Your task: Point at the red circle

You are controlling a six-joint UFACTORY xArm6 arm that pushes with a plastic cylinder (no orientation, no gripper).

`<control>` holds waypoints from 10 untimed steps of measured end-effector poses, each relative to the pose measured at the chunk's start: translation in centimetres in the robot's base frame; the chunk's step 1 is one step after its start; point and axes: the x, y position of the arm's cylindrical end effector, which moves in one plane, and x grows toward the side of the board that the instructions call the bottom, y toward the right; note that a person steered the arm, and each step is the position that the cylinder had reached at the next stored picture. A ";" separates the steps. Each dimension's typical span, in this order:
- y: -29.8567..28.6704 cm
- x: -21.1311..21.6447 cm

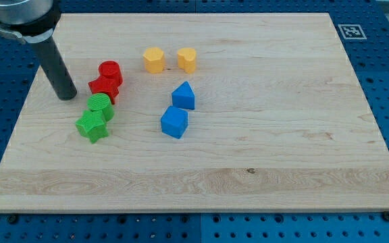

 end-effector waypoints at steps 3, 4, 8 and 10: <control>-3.2 -0.1; -4.8 -1.6; 1.1 -14.2; 7.6 -14.2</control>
